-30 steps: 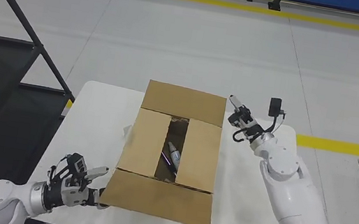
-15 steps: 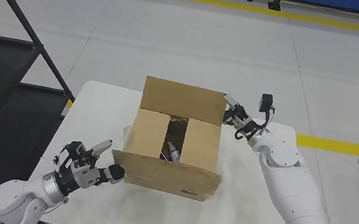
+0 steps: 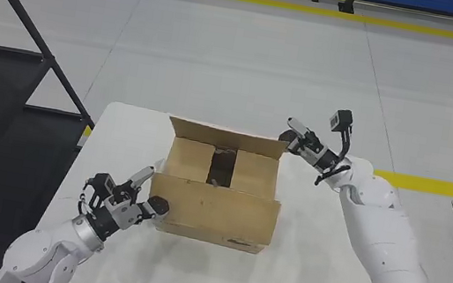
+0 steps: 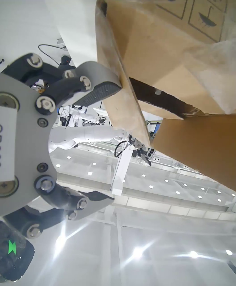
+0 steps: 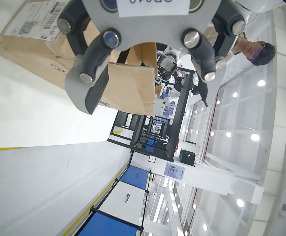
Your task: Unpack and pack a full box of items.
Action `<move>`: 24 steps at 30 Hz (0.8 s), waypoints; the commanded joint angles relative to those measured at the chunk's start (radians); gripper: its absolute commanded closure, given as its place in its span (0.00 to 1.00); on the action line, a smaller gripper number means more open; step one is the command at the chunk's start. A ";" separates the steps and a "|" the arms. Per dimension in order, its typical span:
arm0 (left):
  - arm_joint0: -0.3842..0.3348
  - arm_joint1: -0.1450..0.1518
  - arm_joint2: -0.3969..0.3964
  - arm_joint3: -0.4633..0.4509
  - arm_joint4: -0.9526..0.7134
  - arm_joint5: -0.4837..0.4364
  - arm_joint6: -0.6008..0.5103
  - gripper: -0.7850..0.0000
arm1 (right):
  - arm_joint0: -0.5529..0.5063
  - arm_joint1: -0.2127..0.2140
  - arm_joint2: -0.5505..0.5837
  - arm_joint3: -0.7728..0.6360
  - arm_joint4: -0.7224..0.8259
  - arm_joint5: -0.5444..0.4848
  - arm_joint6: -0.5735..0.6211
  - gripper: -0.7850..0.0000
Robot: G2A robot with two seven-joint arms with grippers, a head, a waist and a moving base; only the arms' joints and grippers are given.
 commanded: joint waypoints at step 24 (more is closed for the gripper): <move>-0.090 -0.025 0.150 0.043 0.127 -0.073 0.176 0.00 | -0.267 0.085 0.036 -0.703 -0.200 0.740 0.087 0.00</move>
